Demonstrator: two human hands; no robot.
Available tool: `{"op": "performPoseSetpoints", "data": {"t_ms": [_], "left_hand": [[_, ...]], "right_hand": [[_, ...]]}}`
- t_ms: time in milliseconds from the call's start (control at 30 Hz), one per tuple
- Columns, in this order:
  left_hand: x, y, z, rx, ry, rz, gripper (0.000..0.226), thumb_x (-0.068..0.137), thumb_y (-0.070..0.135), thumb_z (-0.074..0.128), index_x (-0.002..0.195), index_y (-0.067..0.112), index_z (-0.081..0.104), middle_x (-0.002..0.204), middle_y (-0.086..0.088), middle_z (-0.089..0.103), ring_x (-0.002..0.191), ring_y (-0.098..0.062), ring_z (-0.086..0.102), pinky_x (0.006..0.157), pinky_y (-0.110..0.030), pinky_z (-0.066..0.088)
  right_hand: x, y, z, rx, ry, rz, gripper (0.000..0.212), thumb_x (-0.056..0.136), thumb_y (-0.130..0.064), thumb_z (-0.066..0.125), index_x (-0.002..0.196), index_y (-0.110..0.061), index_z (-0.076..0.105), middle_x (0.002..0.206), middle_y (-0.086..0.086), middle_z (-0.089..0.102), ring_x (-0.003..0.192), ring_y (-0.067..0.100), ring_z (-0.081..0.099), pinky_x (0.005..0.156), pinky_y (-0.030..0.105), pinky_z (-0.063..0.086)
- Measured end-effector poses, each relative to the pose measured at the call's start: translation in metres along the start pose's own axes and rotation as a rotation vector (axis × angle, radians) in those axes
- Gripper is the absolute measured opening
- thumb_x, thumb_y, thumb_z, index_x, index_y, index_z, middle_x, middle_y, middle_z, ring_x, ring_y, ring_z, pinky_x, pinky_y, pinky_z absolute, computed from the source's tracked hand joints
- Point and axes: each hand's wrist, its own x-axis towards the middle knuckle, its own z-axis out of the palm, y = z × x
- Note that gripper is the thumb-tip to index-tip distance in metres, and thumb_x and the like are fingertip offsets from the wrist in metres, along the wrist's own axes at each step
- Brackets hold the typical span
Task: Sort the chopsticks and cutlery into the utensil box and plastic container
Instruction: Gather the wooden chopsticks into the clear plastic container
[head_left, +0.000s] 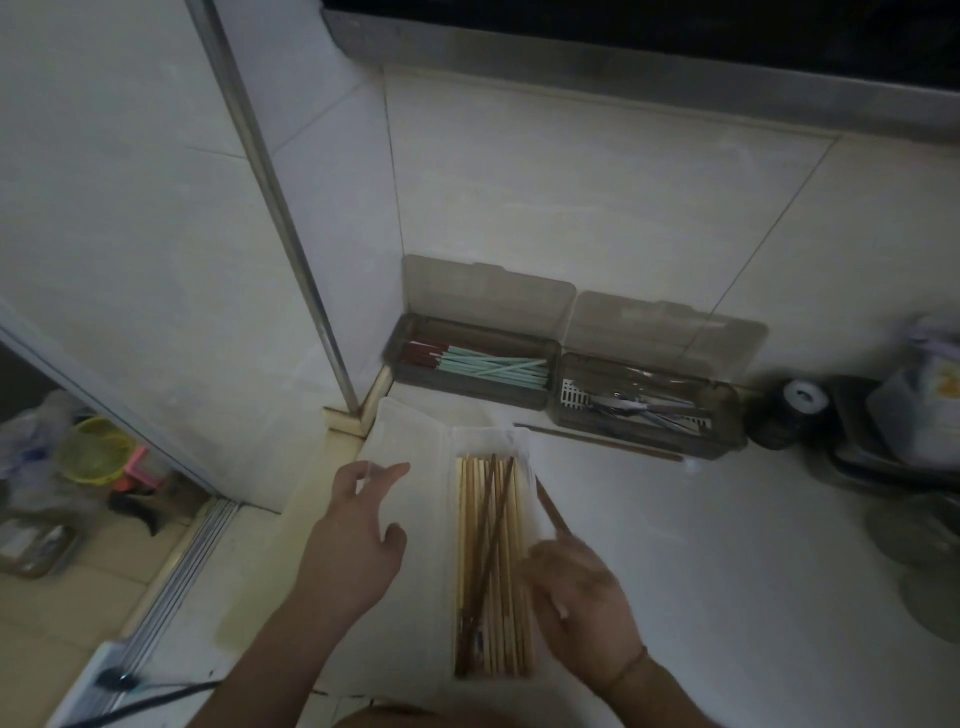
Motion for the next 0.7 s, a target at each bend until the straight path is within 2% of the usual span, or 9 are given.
{"op": "performPoseSetpoints", "data": {"t_ms": [67,100,200,267,333,400,467,600,700], "left_hand": [[0.000,0.001,0.000,0.002,0.003,0.001,0.064,0.085,0.012,0.066,0.140,0.037,0.044,0.142,0.006,0.030,0.077,-0.009,0.060,0.065,-0.015,0.045],[0.000,0.001,0.000,0.002,0.006,0.005,0.064,0.085,0.012,0.066,0.140,0.036,0.044,0.142,0.006,0.031,0.079,-0.010,0.060,0.065,-0.015,0.045],[0.000,0.000,0.001,0.006,0.005,0.009,0.064,0.085,0.012,0.066,0.140,0.035,0.045,0.141,0.005,0.032,0.081,-0.008,0.059,0.061,-0.009,0.039],[0.000,0.001,0.000,0.011,0.001,0.004,0.064,0.085,0.012,0.066,0.140,0.035,0.044,0.142,0.005,0.031,0.081,-0.007,0.059,0.060,-0.006,0.037],[0.000,0.001,0.000,0.004,0.004,0.003,0.064,0.085,0.012,0.066,0.140,0.035,0.044,0.142,0.006,0.030,0.083,-0.007,0.058,0.061,-0.008,0.039],[-0.001,0.002,0.000,-0.002,0.002,0.000,0.064,0.085,0.012,0.065,0.140,0.036,0.044,0.142,0.007,0.030,0.083,-0.008,0.059,0.065,-0.012,0.043],[-0.001,0.001,0.000,0.001,-0.002,-0.006,0.064,0.086,0.013,0.065,0.140,0.037,0.043,0.142,0.007,0.029,0.077,-0.007,0.060,0.064,-0.013,0.043],[0.000,0.001,0.000,-0.001,-0.006,-0.015,0.064,0.085,0.013,0.066,0.140,0.037,0.043,0.142,0.008,0.029,0.071,-0.005,0.058,0.055,-0.006,0.036],[0.000,0.000,0.001,0.008,-0.007,-0.013,0.065,0.086,0.014,0.066,0.141,0.038,0.042,0.141,0.009,0.029,0.072,-0.002,0.056,0.053,-0.005,0.036]], "right_hand": [[-0.007,0.016,-0.004,-0.079,0.126,0.243,0.020,0.087,-0.019,0.052,0.097,-0.019,0.068,0.093,-0.003,0.067,0.088,0.012,0.060,0.080,0.032,0.053],[-0.010,0.025,-0.005,-0.189,0.095,0.376,0.023,0.085,-0.025,0.053,0.098,-0.016,0.070,0.095,0.000,0.068,0.088,0.017,0.061,0.074,0.034,0.055],[-0.019,0.044,0.000,-0.399,-0.267,0.614,0.032,0.067,-0.036,0.078,0.089,-0.015,0.072,0.093,0.005,0.066,0.076,0.030,0.062,0.053,0.039,0.054],[-0.024,0.045,0.007,-0.487,-0.354,0.635,0.036,0.052,-0.035,0.088,0.079,-0.019,0.071,0.084,0.002,0.063,0.067,0.028,0.060,0.042,0.035,0.047],[-0.022,0.039,0.008,-0.519,-0.345,0.676,0.030,0.055,-0.035,0.088,0.078,-0.023,0.071,0.084,-0.002,0.062,0.072,0.025,0.060,0.044,0.033,0.046],[-0.018,0.035,0.008,-0.525,-0.326,0.773,0.022,0.078,-0.041,0.071,0.095,-0.027,0.068,0.102,-0.006,0.060,0.096,0.020,0.057,0.061,0.032,0.048],[-0.014,0.039,0.007,-0.469,-0.360,0.870,0.025,0.089,-0.047,0.055,0.104,-0.029,0.062,0.111,-0.006,0.056,0.107,0.016,0.052,0.070,0.027,0.044],[-0.005,0.044,-0.009,-0.210,-0.439,1.037,0.023,0.083,-0.050,0.062,0.089,-0.027,0.064,0.093,-0.003,0.063,0.083,0.017,0.057,0.072,0.024,0.046],[-0.004,0.047,-0.022,-0.104,-0.446,0.996,0.013,0.085,-0.037,0.066,0.089,-0.025,0.066,0.086,-0.005,0.064,0.078,0.012,0.054,0.070,0.015,0.042]]}}
